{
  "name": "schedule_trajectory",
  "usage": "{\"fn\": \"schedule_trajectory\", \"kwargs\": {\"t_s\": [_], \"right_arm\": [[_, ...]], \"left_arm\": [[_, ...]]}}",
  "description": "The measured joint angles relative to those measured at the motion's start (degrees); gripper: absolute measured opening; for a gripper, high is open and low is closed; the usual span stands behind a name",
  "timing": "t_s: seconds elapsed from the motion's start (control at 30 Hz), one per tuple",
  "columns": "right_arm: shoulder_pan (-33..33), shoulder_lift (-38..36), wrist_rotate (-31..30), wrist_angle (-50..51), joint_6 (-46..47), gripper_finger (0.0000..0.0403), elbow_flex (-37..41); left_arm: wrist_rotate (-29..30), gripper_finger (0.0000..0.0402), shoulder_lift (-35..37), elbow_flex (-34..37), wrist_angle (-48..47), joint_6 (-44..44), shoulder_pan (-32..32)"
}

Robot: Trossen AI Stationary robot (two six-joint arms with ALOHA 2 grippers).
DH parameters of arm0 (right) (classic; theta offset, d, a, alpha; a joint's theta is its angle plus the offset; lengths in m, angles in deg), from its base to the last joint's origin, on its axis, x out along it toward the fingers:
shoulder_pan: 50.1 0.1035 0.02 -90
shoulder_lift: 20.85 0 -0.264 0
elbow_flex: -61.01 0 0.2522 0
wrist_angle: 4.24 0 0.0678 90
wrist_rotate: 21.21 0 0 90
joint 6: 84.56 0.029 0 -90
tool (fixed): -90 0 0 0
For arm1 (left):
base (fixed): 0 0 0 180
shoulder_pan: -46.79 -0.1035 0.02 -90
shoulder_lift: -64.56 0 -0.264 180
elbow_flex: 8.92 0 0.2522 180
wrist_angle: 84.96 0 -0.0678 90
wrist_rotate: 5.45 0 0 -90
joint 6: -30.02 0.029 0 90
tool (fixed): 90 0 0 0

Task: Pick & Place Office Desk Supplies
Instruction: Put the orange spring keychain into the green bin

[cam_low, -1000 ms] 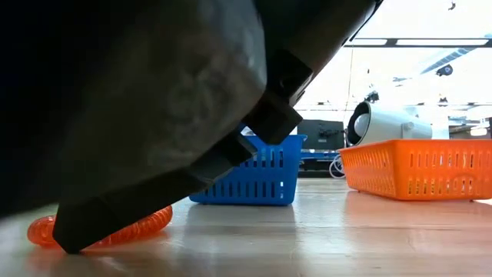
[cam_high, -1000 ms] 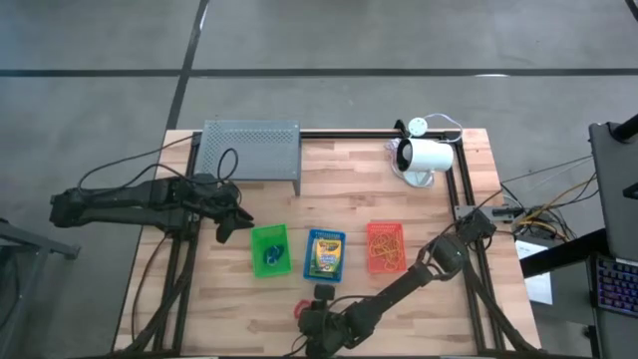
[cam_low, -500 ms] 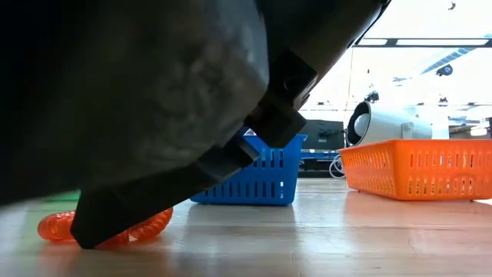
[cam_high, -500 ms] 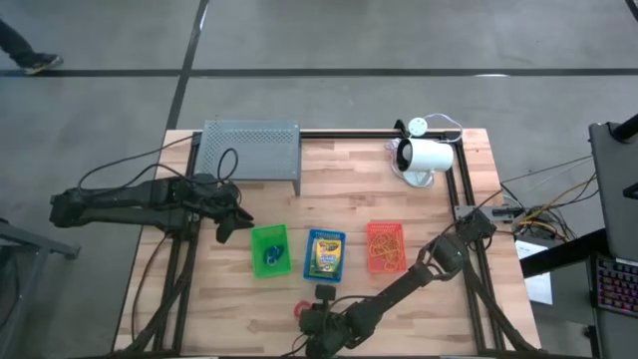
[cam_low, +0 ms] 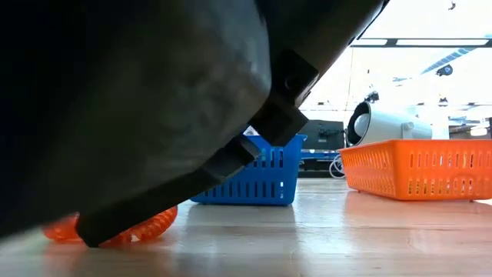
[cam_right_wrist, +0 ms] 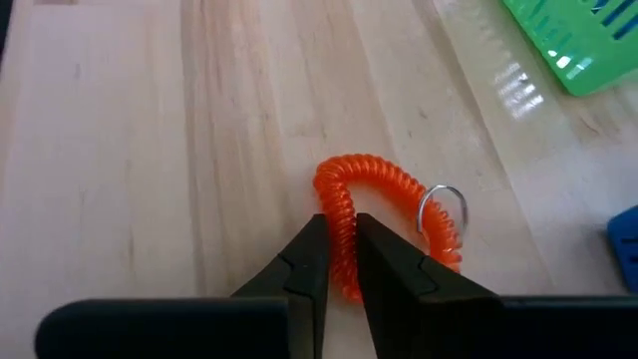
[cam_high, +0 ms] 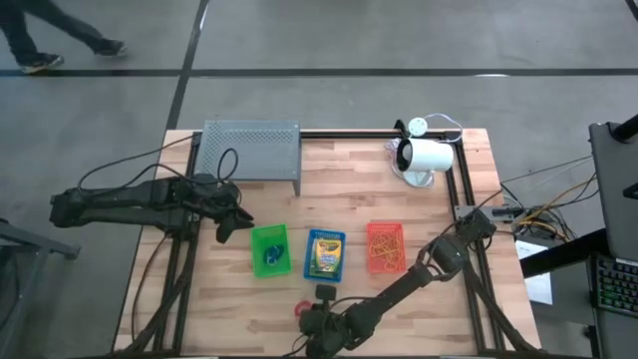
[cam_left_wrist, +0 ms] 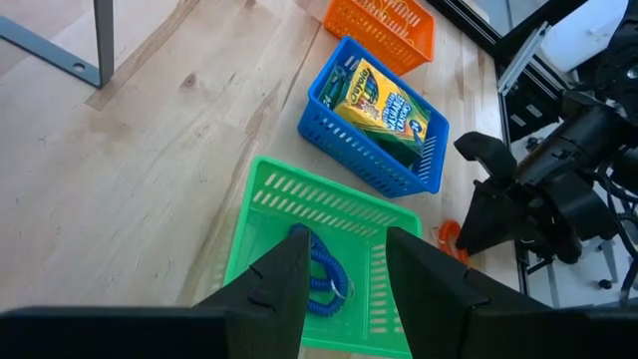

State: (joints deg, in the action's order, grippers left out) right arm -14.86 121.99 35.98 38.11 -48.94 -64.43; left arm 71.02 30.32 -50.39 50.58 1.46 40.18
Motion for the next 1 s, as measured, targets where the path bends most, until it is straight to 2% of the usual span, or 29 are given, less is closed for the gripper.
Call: {"fn": "schedule_trajectory", "kwargs": {"t_s": [0.53, 0.8, 1.0], "right_arm": [[0.87, 0.02, -5.43, 1.32, -2.56, 0.0043, -2.88], [1.93, 0.02, -12.54, 1.91, -8.91, 0.0043, -7.1], [1.99, 0.02, -17.95, 2.96, -9.49, 0.0043, -10.96]], "left_arm": [[0.01, 0.0138, 0.0, 0.0, 0.0, 0.0, 0.01], [0.0, 0.0138, -0.02, 0.0, 0.0, 0.0, 0.0], [0.02, 0.0138, -0.02, 0.0, 0.0, 0.0, 0.0]]}}
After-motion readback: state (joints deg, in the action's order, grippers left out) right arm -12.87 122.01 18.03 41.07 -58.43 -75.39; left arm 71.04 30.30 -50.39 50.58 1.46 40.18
